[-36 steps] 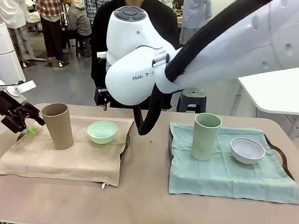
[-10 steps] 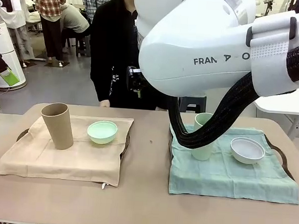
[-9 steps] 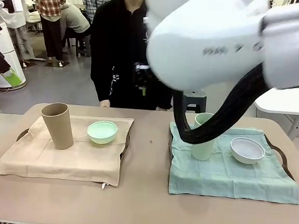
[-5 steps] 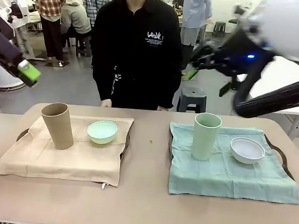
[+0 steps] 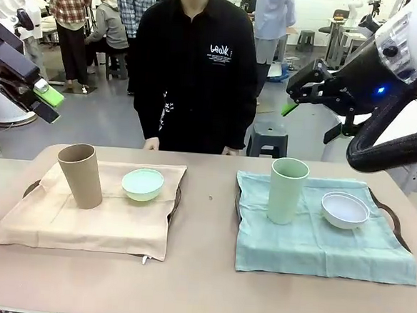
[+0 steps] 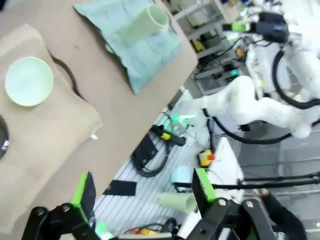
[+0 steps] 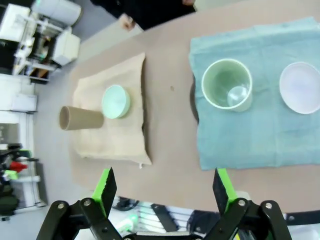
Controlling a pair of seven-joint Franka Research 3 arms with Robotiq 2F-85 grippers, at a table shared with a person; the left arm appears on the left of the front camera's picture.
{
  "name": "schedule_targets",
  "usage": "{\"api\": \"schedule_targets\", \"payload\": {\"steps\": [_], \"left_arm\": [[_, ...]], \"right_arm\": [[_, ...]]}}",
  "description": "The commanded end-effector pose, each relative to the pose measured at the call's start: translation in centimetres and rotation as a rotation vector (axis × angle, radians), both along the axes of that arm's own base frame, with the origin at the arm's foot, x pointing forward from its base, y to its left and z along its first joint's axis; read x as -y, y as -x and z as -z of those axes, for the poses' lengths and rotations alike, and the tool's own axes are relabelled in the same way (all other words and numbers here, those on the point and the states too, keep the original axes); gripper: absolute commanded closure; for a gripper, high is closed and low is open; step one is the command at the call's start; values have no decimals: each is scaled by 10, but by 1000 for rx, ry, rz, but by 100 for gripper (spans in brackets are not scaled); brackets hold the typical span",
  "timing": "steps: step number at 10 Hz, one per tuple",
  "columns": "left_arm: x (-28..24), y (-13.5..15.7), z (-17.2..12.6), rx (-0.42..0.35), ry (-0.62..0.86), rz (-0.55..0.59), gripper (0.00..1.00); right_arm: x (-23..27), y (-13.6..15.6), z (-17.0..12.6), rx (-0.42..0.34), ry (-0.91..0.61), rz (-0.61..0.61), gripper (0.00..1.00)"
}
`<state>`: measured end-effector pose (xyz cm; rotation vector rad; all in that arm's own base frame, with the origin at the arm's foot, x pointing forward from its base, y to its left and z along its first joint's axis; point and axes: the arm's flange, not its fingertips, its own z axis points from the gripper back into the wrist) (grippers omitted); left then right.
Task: Set up a tray with a mat and arrange the tableware.
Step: Place the Picnic Bowl and Reusable plastic cup back onto the Handle tray in front of the human's position.
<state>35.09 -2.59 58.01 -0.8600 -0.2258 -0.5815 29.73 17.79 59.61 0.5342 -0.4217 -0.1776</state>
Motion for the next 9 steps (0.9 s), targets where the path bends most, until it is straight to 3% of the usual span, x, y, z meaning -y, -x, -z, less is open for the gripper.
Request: {"api": "schedule_targets", "payload": {"steps": [1, 3, 5, 6, 7, 8, 9], "left_arm": [[-18, -16, 2, -154, 227, 33, 0], [-30, -24, 18, -252, 329, 41, 0], [-39, -25, 27, -337, 452, 86, 0], [-44, -24, 32, -424, 585, 108, 0], [-47, -24, 40, -455, 706, -4, 0], [-46, -19, 47, -430, 756, -114, 0], [-42, -14, 49, -424, 733, -161, 0]], "right_arm": [[73, -24, -1, -134, -286, -87, 0], [156, -31, -11, -144, -585, -96, 0], [201, -22, 6, -137, -708, -105, 0], [212, -13, 23, -116, -780, -152, 0], [211, -7, 42, -136, -800, -182, 0], [204, 0, 59, -149, -801, -291, 0], [195, 5, 74, -161, -791, -364, 0]]}}
